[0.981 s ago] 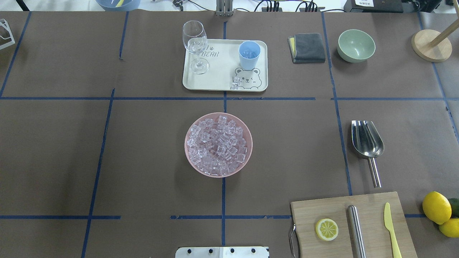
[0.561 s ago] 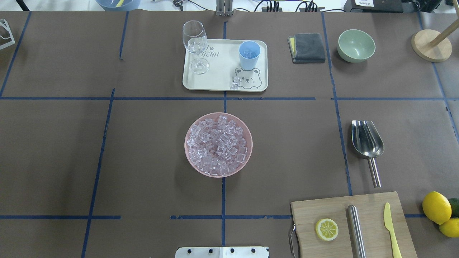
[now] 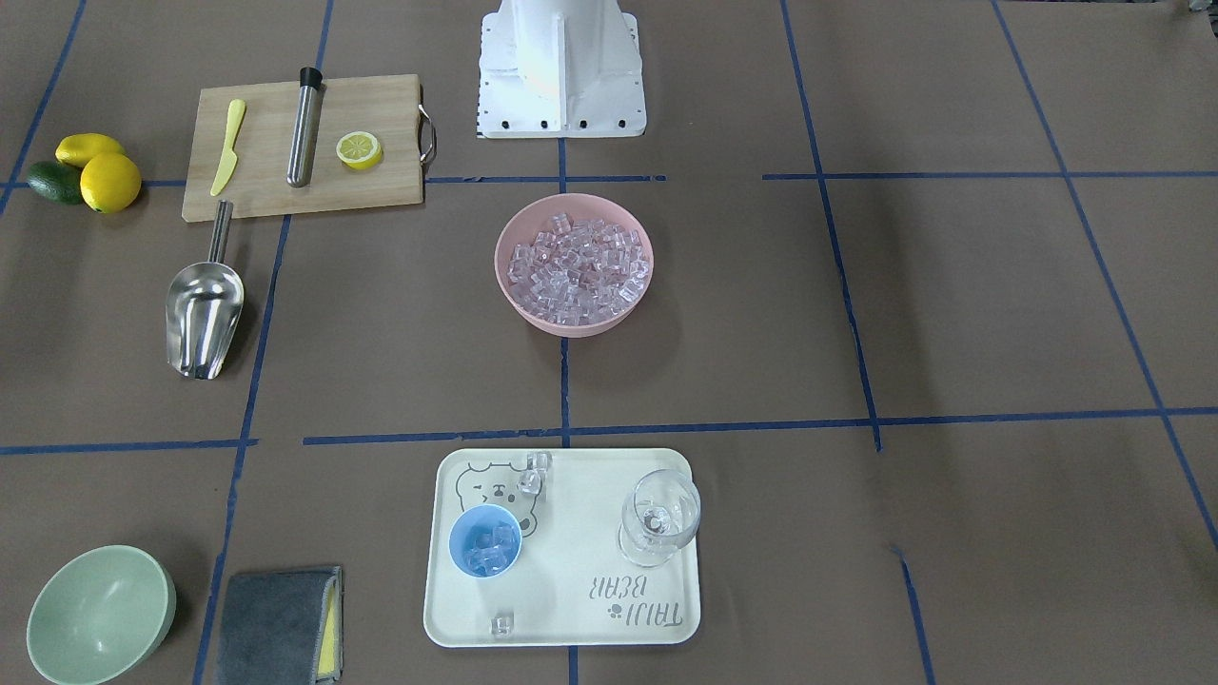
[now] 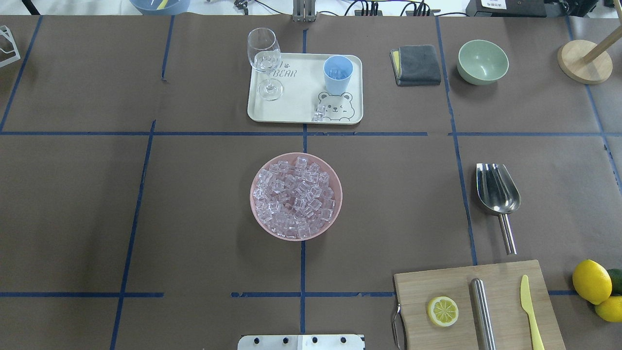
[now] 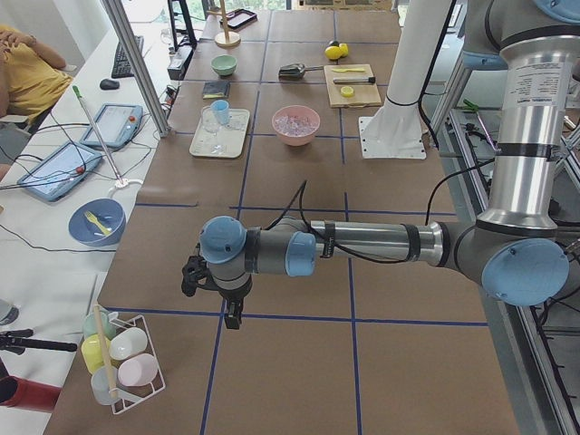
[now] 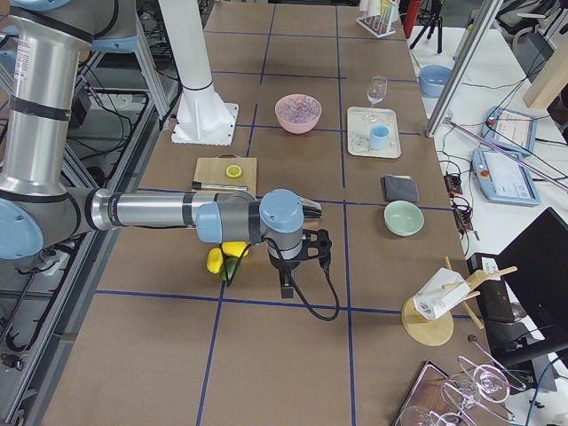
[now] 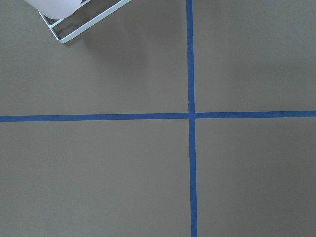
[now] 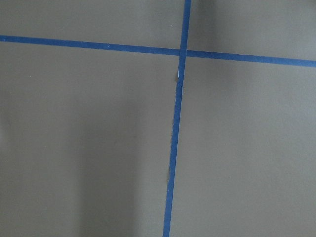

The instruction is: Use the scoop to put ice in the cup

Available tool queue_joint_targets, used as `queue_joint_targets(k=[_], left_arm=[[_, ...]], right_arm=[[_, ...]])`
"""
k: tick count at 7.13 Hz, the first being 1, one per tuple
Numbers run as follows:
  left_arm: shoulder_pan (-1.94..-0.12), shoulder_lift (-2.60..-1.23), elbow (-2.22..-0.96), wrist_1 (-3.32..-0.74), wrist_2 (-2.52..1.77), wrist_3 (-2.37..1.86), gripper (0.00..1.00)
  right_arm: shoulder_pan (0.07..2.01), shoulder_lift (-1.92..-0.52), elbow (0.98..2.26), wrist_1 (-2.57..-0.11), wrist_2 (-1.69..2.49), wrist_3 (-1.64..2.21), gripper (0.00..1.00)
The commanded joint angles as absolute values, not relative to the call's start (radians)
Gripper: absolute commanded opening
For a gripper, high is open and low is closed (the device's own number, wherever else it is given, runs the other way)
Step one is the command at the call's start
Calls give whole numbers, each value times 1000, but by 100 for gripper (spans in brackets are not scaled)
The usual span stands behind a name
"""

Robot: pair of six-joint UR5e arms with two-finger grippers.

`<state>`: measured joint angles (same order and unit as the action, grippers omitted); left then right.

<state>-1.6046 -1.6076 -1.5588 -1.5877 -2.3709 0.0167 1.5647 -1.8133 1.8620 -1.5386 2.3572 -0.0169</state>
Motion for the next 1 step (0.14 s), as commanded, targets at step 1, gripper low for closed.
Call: queue_joint_targets(k=[1], left_arm=[[-1605,-1608,-1560,-1589,-2370,17,100]], right_arm=[[1565,-1813,1862,-1539,2358,-17,100]])
